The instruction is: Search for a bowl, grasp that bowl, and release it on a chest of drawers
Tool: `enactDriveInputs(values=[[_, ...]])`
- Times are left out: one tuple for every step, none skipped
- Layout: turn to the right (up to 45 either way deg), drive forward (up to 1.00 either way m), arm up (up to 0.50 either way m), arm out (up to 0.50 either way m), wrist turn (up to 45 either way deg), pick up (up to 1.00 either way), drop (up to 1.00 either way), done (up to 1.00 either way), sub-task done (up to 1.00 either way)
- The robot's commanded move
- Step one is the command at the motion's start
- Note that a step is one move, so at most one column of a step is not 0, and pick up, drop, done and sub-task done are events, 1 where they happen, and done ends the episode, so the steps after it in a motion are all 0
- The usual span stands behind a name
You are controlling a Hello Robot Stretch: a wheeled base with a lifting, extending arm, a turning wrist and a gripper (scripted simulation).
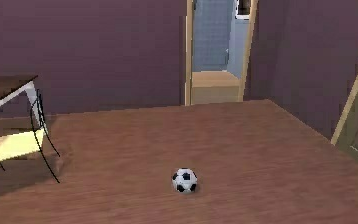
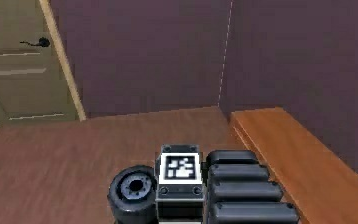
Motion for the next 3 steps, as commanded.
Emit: enactDriveInputs(values=[[-15.0, 0.00, 0.00, 0.00, 0.0, 0.00, 0.00, 0.00, 0.00], [45.0, 0.00, 0.00, 0.00, 0.0, 0.00, 0.00, 0.00, 0.00], [45.0, 0.00, 0.00, 0.00, 0.0, 0.00, 0.00, 0.00, 0.00]])
